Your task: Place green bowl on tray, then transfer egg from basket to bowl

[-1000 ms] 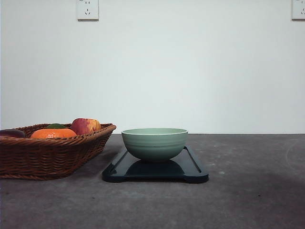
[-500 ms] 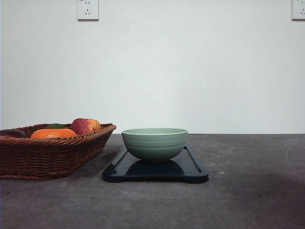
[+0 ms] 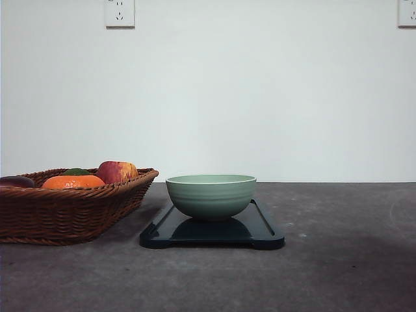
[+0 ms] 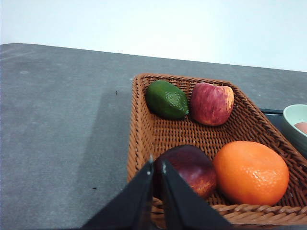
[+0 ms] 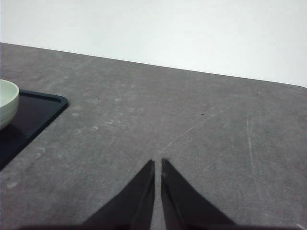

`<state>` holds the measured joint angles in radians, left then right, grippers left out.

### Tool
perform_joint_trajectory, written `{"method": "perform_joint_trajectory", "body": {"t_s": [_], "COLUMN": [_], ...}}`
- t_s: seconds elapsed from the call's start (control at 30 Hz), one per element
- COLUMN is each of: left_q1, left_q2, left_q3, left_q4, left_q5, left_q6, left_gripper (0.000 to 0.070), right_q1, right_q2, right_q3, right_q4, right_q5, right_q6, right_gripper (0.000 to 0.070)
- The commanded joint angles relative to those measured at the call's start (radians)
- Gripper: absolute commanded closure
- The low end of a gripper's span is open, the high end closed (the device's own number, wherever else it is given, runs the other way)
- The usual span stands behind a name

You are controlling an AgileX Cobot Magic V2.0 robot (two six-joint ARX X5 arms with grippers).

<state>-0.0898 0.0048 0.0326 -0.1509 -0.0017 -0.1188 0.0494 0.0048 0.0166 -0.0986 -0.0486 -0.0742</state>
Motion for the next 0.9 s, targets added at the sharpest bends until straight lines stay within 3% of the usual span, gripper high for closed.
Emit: {"method": "perform_joint_trajectory", "body": {"t_s": [0.0,0.87], "left_q1": [-0.001,-0.001], "left_q2": [-0.001,-0.001], "left_q3": [-0.019,-0.019], "left_q4": [0.013,0.013], "left_q5": [-0.001,-0.001], "left_q6": [0.012,0.012], "left_gripper": [0.0681,0.0681], "right_q1": [0.0,0.0], "right_q2": [-0.001,-0.001], "right_q3": [-0.004,-0.004], "right_q4": [0.009,0.009], "right_q5": [0.001,0.001], "right_q6": [0.01,0.01], "right_gripper": [0.0683,0.0684]}}
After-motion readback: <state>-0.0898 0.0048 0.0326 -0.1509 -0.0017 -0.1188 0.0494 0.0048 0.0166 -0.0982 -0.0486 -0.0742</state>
